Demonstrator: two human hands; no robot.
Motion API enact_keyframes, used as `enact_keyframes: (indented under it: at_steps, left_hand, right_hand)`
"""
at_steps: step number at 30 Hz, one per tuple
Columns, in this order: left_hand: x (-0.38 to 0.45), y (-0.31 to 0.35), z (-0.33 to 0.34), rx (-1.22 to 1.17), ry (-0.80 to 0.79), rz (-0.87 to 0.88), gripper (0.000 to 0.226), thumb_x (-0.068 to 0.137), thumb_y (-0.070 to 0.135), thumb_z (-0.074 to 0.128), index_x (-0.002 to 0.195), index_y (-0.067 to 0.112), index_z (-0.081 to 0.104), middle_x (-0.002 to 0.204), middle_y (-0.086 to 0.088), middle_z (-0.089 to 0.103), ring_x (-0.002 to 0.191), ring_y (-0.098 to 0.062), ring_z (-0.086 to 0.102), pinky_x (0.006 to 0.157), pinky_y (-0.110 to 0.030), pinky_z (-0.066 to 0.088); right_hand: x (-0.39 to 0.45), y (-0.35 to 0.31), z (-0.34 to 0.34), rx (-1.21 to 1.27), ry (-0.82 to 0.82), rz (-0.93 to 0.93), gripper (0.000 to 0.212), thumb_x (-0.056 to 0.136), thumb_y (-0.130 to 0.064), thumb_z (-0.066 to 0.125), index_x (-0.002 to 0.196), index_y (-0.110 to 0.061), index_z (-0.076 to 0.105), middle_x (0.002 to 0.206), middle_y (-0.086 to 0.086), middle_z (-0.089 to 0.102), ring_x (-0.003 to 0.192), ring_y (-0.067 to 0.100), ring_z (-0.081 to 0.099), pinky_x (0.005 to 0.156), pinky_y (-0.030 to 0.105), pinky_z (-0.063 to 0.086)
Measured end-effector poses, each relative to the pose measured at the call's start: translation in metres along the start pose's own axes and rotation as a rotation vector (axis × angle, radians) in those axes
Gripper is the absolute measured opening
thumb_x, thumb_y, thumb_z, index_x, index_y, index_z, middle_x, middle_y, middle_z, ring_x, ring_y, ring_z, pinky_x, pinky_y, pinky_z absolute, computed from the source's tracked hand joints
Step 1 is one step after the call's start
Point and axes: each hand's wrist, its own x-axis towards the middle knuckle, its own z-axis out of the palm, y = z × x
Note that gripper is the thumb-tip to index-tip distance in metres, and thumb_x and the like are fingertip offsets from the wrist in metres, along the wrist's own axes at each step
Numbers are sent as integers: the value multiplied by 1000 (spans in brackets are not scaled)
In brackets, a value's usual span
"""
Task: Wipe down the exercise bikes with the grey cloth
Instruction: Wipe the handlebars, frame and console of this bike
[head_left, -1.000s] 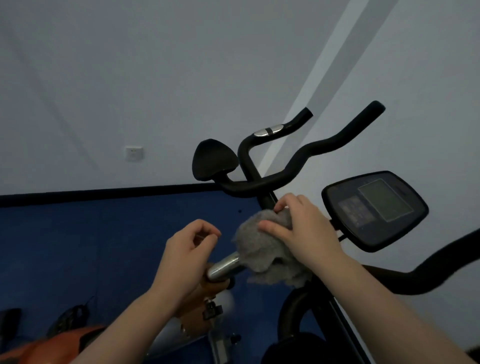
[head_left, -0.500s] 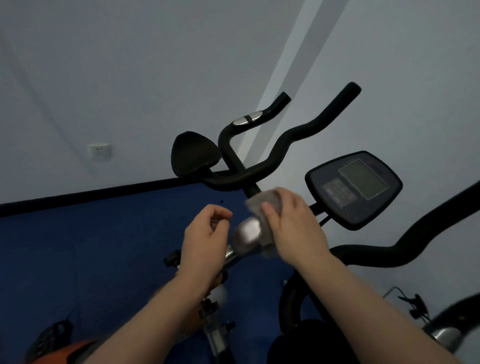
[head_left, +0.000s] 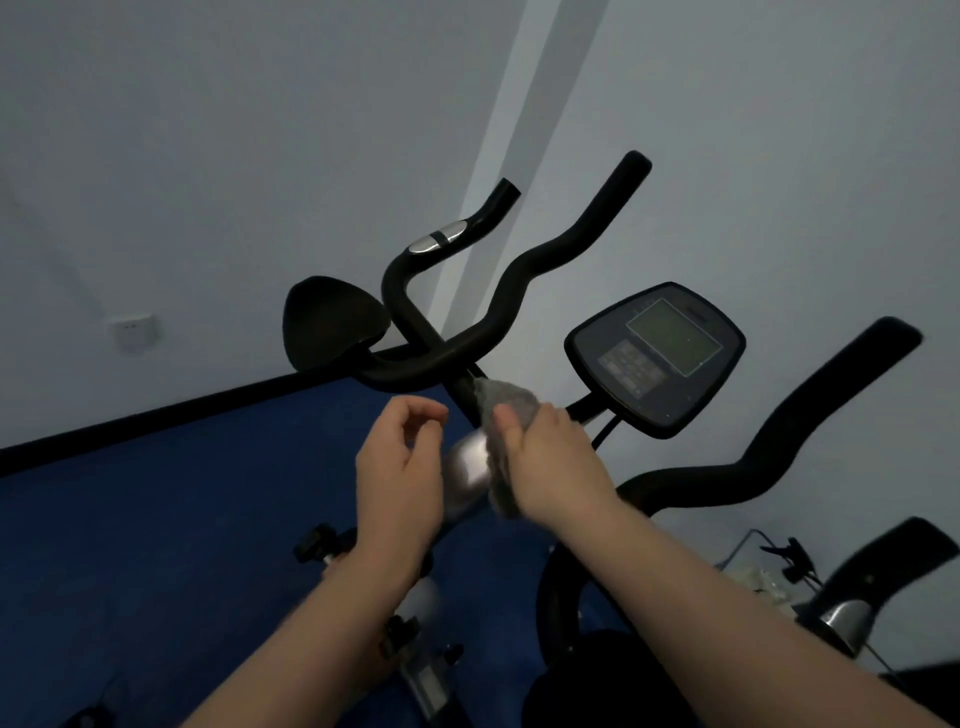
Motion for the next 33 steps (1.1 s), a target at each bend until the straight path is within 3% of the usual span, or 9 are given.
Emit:
enact_keyframes:
  at_steps: [3,6,9,13,16,21,28,31,33]
  left_hand:
    - [3,3,8,79,-109,93,21,90,12,54,86,31,62,85,12,65,76,-6,60,65,-20,51]
    - [9,8,19,156,-205,171,15,92,15,53,97,26,62,96,10,64,91,-8,60,77,-33,52]
    - [12,10,30,261,-225,268,15,91,15,53,97,26,61,92,17,58,93,-5,52,74,-23,44]
    - [12,8,35,262,-164,317,16,88,7,52,88,23,55,84,17,53,84,-6,49,67,-19,37]
    - [12,9,37,368,-188,383,15,90,9,52,91,23,56,86,14,52,83,-4,43,68,-17,35]
    - [14,8,37,400,-210,393,17,88,8,49,90,24,55,86,14,52,85,-5,41,68,-19,34]
    - [15,6,37,374,-212,380,14,89,12,51,92,23,58,83,25,47,86,-3,44,66,-18,37]
    - [15,9,37,340,-235,365,17,88,9,53,88,25,57,83,21,51,85,-3,47,68,-24,42]
    - [18,11,37,386,-263,392,19,88,8,54,86,26,58,84,19,54,84,-4,46,69,-29,41]
  right_hand:
    - [-4,-3,15,98,11,25,68,100,-45,22,150,-2,6,156,23,6,144,37,4,119,47,9]
    - [30,9,4,270,-75,179,53,102,-35,20,147,-7,21,147,27,26,136,39,22,115,48,17]
    - [57,10,-8,185,-116,299,56,102,-39,18,140,-2,35,145,23,34,135,38,27,113,48,19]
    - [45,7,17,83,-72,168,51,102,-30,17,144,-3,26,145,27,31,134,39,25,114,49,16]
    - [56,17,3,170,-57,244,41,98,-15,26,138,-6,32,143,26,36,131,39,28,112,48,19]
    - [54,20,13,209,-96,166,46,101,-18,24,145,-5,25,150,22,26,137,35,20,117,43,11]
    - [28,10,8,438,131,160,38,103,-22,27,124,-4,52,126,13,54,120,27,47,103,41,36]
    - [18,18,-7,589,185,249,31,100,-23,37,95,-8,64,95,11,66,91,26,61,80,39,50]
    - [20,29,-24,756,186,308,30,99,-21,45,87,-3,66,88,14,69,85,29,64,77,40,53]
